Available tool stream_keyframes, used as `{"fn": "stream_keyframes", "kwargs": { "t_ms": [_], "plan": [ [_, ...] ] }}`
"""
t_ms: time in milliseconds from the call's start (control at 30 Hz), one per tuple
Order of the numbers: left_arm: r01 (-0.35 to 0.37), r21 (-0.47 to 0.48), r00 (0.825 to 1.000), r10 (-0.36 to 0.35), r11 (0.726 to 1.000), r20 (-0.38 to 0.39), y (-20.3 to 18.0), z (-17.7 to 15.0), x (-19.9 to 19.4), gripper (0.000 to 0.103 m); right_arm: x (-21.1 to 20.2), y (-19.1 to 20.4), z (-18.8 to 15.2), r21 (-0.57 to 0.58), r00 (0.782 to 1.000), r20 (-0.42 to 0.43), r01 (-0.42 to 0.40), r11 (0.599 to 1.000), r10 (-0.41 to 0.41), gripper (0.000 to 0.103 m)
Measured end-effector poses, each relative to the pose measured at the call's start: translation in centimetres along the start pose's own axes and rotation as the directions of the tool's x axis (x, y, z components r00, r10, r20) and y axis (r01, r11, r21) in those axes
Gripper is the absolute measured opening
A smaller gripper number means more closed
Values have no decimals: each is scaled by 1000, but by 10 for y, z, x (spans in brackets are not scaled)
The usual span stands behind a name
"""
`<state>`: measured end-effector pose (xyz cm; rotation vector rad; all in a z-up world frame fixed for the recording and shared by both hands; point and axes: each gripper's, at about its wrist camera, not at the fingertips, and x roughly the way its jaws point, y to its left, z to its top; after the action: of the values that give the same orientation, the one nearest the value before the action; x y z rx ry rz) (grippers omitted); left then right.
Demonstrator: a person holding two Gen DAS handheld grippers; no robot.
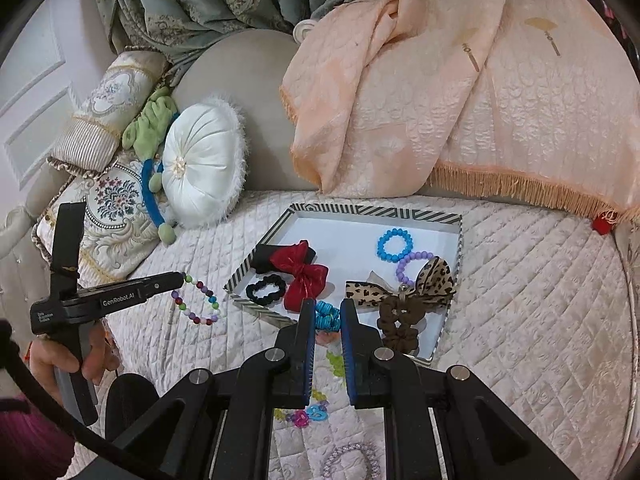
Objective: Organize jewelry
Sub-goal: 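Carry multicolor bracelet in left tool and flower bracelet in right tool over tray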
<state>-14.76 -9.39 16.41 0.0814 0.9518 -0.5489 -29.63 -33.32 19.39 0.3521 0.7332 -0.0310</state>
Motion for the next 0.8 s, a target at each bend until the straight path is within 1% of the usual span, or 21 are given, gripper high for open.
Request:
{"fn": "stream_keyframes", "kwargs": {
  "t_ms": [200, 533, 633, 800],
  "plan": [
    [-6, 19, 1000, 6, 1000, 15, -6, 6, -1, 8, 4, -4, 2, 8, 1000, -7, 10, 1000, -10, 11],
    [-16, 18, 1000, 16, 1000, 3, -3, 13, 9, 8, 19, -2, 17, 4, 1000, -16, 12, 1000, -11, 12],
    [-20, 15, 1000, 20, 1000, 2, -1, 16, 12, 8, 32, 1, 24, 0, 1000, -26, 15, 1000, -15, 12],
    [-27, 17, 1000, 27, 1000, -7, 3, 19, 18, 8, 71, 4, 34, 15, 998, -62, 16, 1000, -15, 12]
  ]
}}
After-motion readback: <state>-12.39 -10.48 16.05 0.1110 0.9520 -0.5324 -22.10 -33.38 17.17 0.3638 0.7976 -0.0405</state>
